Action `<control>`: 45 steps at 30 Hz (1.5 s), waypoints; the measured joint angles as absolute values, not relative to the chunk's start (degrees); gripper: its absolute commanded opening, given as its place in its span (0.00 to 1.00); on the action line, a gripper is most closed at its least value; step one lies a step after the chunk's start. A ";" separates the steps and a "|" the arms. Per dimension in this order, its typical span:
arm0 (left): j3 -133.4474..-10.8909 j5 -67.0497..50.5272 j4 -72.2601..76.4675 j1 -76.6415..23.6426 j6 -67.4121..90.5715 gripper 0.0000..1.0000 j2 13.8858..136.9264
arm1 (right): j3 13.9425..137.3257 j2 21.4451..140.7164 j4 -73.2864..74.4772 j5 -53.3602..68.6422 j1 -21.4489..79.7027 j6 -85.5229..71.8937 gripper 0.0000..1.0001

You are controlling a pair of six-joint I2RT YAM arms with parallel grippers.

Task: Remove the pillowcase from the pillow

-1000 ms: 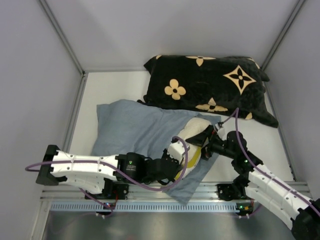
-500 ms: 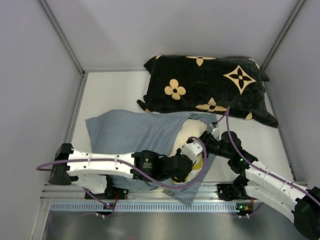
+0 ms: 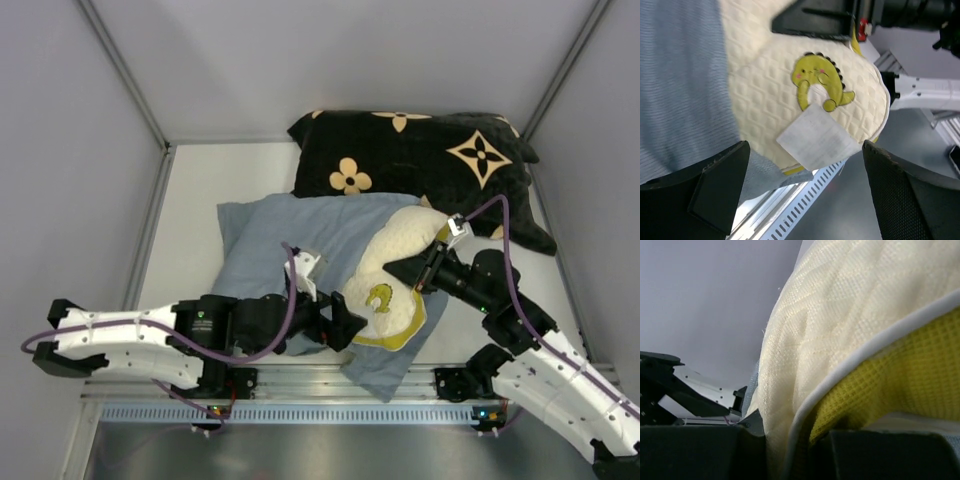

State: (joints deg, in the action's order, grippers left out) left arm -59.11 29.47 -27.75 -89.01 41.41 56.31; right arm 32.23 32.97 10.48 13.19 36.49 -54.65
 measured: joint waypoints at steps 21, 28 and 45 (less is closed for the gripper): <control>-74.22 18.70 -35.62 -66.57 29.89 0.80 79.83 | 26.65 13.78 24.51 23.05 36.18 -41.15 0.00; -71.75 15.20 -31.90 -66.13 29.43 0.78 78.59 | 26.65 13.65 25.39 23.22 36.18 -41.12 0.00; -63.90 8.14 -19.68 -66.08 32.86 0.77 72.73 | 26.63 13.91 25.34 23.40 36.18 -41.21 0.00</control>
